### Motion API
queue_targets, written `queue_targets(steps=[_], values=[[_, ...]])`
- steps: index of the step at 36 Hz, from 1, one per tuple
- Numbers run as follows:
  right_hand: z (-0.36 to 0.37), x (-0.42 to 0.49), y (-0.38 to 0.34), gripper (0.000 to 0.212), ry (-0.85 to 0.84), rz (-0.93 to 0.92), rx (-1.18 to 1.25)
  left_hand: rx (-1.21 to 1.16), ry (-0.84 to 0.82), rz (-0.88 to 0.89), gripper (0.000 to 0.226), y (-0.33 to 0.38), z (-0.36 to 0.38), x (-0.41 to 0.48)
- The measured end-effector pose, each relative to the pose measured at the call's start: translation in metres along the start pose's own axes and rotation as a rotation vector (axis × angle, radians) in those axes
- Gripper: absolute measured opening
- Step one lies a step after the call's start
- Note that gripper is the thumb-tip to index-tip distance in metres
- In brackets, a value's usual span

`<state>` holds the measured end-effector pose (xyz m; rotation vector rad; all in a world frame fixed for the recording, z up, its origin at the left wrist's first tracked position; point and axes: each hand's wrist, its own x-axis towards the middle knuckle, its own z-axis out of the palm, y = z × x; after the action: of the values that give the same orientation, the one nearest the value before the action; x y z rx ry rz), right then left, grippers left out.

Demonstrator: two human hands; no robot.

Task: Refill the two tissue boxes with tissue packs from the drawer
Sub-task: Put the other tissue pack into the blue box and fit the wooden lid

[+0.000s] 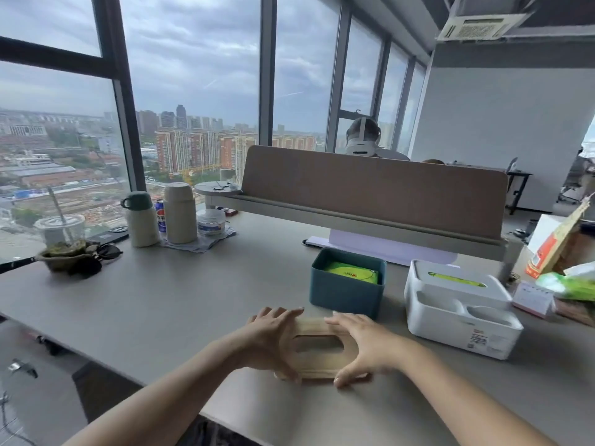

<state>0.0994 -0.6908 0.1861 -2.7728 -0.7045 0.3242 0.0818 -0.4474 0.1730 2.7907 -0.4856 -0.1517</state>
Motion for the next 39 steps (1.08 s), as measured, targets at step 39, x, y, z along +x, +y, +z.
queue_targets(steps=[39], values=[[-0.118, 0.057, 0.064, 0.112, 0.364, 0.111, -0.075, 0.018, 0.160, 0.287, 0.124, 0.032, -0.110, 0.150]])
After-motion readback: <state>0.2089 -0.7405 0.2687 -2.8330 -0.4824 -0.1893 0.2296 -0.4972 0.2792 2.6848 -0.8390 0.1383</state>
